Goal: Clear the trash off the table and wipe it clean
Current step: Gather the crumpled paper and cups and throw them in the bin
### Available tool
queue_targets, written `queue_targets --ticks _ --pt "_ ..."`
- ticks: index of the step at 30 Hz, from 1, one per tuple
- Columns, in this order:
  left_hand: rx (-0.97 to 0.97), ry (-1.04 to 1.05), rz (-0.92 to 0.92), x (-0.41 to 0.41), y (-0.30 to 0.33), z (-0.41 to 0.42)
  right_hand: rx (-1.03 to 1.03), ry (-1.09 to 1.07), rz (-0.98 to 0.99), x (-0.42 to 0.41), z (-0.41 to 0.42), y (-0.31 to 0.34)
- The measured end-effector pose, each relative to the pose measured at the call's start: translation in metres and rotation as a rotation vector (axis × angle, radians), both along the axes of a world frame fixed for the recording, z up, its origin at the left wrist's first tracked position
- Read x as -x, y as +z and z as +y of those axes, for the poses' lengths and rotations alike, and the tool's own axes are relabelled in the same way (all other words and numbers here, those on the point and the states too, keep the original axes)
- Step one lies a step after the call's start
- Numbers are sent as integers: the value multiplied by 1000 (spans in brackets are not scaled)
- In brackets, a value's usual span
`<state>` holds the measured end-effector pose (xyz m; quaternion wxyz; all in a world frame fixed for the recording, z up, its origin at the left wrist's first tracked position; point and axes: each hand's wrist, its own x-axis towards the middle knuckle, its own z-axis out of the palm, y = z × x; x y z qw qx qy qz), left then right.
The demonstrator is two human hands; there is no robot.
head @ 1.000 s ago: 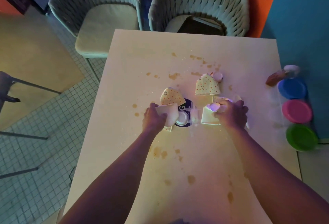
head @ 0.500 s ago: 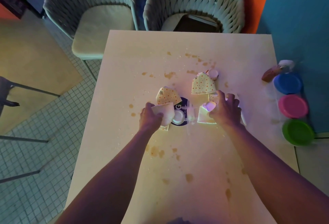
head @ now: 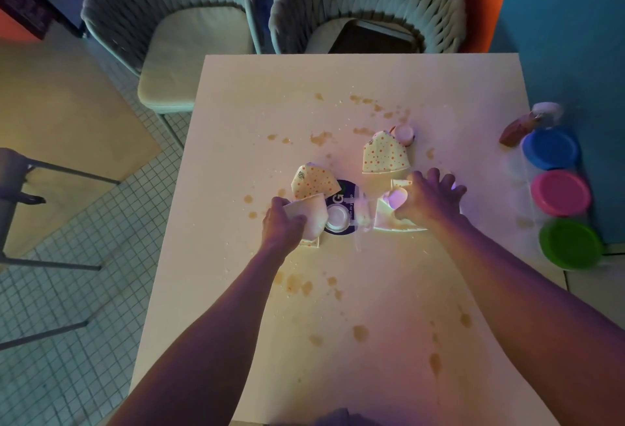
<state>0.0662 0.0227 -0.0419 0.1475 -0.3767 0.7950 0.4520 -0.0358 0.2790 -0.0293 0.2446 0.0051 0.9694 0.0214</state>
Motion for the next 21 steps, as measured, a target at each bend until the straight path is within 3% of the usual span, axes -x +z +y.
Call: queue_targets --ticks 6,17,21 --pt "-34 41 10 -5 0 1 5 -49 -49 -9 -1 3" --pt "-311 204 125 -33 1 -10 -122 17 191 -49 1 -1" --pt "-359 229 135 -45 1 -17 -41 -41 168 -61 -1 1"
